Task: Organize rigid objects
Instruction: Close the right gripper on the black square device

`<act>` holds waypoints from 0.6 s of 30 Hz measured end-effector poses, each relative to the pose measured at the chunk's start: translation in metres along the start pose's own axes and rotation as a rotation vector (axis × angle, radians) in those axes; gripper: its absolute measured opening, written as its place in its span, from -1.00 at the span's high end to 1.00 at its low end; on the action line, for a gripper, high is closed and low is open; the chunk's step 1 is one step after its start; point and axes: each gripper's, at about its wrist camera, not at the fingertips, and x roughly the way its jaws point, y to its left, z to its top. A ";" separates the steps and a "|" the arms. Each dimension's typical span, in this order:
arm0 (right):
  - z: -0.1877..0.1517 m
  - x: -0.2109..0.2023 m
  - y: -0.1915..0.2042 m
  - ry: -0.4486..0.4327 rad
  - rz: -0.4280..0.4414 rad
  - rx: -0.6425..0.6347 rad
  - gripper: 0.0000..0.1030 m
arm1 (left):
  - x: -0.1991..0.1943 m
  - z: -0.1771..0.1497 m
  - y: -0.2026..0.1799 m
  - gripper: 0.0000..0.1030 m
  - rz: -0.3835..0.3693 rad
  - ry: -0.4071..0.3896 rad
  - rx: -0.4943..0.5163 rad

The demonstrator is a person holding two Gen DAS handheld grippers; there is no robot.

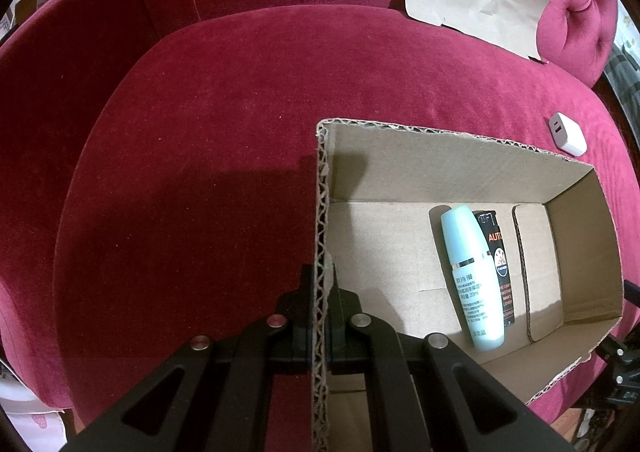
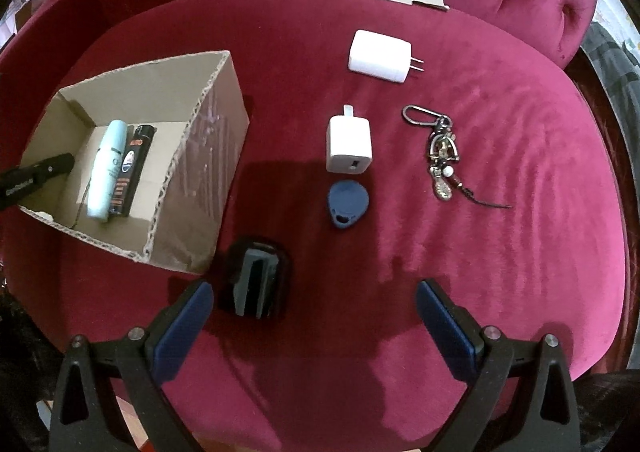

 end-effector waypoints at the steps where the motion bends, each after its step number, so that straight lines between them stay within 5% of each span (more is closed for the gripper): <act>1: 0.002 0.003 0.002 -0.001 0.002 -0.002 -0.98 | 0.000 0.000 0.000 0.93 0.000 0.000 0.000; 11: 0.006 0.022 0.016 0.027 0.079 0.018 -0.34 | 0.000 0.001 -0.002 0.93 0.004 -0.001 0.003; 13: 0.008 0.023 0.018 0.023 0.098 0.017 0.23 | 0.000 0.001 -0.002 0.93 0.004 -0.001 0.005; 18: 0.008 0.022 0.023 -0.001 0.087 0.002 0.23 | 0.000 0.001 -0.002 0.93 0.005 -0.001 0.005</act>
